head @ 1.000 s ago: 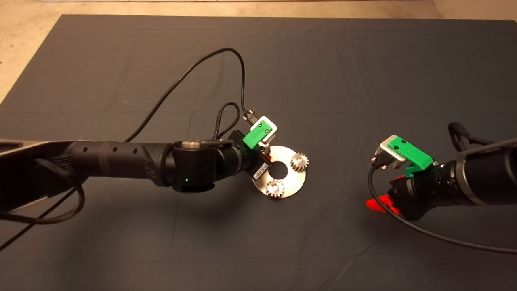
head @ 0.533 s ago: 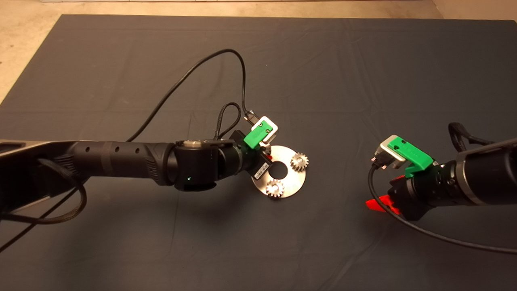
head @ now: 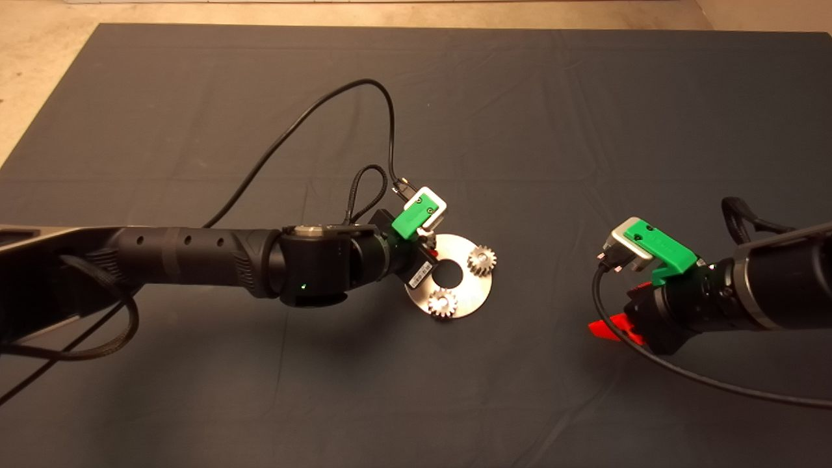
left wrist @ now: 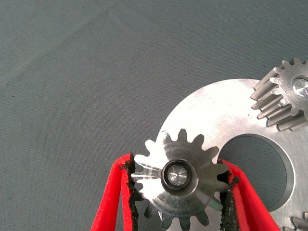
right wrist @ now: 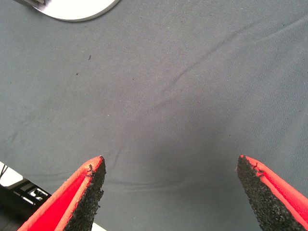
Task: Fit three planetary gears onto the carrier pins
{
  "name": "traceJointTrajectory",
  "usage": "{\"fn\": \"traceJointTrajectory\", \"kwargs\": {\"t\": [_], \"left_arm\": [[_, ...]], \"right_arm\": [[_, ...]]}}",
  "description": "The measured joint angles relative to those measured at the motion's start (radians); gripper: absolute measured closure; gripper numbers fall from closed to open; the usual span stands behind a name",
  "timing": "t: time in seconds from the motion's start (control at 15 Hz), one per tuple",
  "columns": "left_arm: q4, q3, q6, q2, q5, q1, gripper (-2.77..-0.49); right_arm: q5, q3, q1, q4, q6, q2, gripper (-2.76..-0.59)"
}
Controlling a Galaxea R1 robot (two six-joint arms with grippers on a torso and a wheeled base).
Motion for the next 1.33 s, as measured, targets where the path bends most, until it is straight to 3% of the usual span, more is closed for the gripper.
{"fn": "traceJointTrajectory", "kwargs": {"t": [0.27,0.67,1.33], "left_arm": [[0.000,0.000,0.000,0.000,0.000,0.000,-0.76],[0.000,0.000,0.000,0.000,-0.001,0.000,-1.02],[0.001,0.009,0.000,-0.006,-0.001,0.000,-1.03]], "right_arm": [[0.000,0.000,0.000,0.000,0.000,0.000,-2.02],[0.000,0.000,0.000,0.000,0.000,0.000,-2.02],[0.000,0.000,0.000,0.000,0.000,0.000,-2.02]]}}
